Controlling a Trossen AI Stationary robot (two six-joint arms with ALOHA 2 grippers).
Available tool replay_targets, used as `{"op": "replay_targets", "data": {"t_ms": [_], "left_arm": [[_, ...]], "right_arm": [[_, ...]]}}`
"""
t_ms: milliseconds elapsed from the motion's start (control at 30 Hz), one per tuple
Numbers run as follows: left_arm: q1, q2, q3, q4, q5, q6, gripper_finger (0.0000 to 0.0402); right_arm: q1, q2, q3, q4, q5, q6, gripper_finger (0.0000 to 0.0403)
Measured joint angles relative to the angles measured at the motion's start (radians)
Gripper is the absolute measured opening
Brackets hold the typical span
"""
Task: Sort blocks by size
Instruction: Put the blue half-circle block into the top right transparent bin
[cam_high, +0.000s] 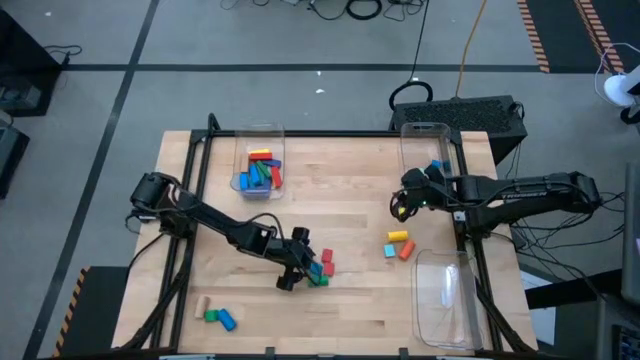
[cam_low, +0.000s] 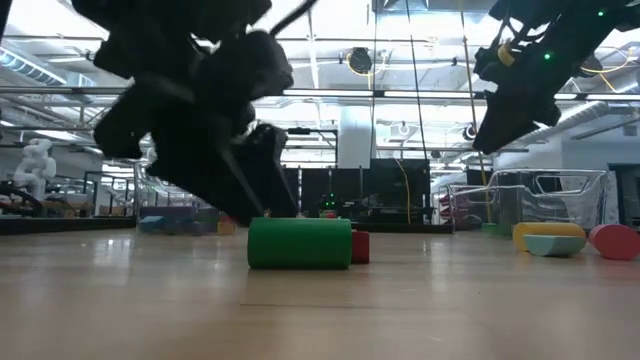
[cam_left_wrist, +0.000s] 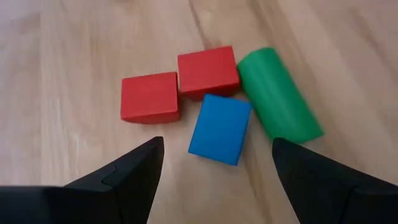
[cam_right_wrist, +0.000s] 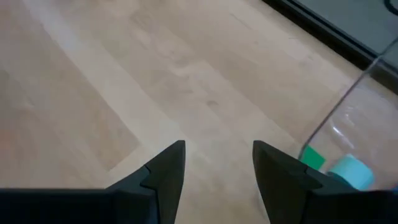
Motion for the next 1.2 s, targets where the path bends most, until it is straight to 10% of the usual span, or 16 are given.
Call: {"op": "replay_targets", "data": {"t_ms": [433,800,1200], "left_arm": [[0.003,0.121,0.003,0.118,0.01,0.031,0.0295],[0.064,0.115,0.002,0.105,0.079,-0.069,0.0137],[0.127,0.094,0.04,0.158,0.062,-0.08,0.0134]], "right_arm": [[0.065,0.0,0.0,-0.001,0.001,0.05,0.0171],[0.13,0.011,0.0,0.007,0.004,0.105,0.0171],[0.301,0.242,-0.035,0.342,0.005,-0.144,0.0171]]}}
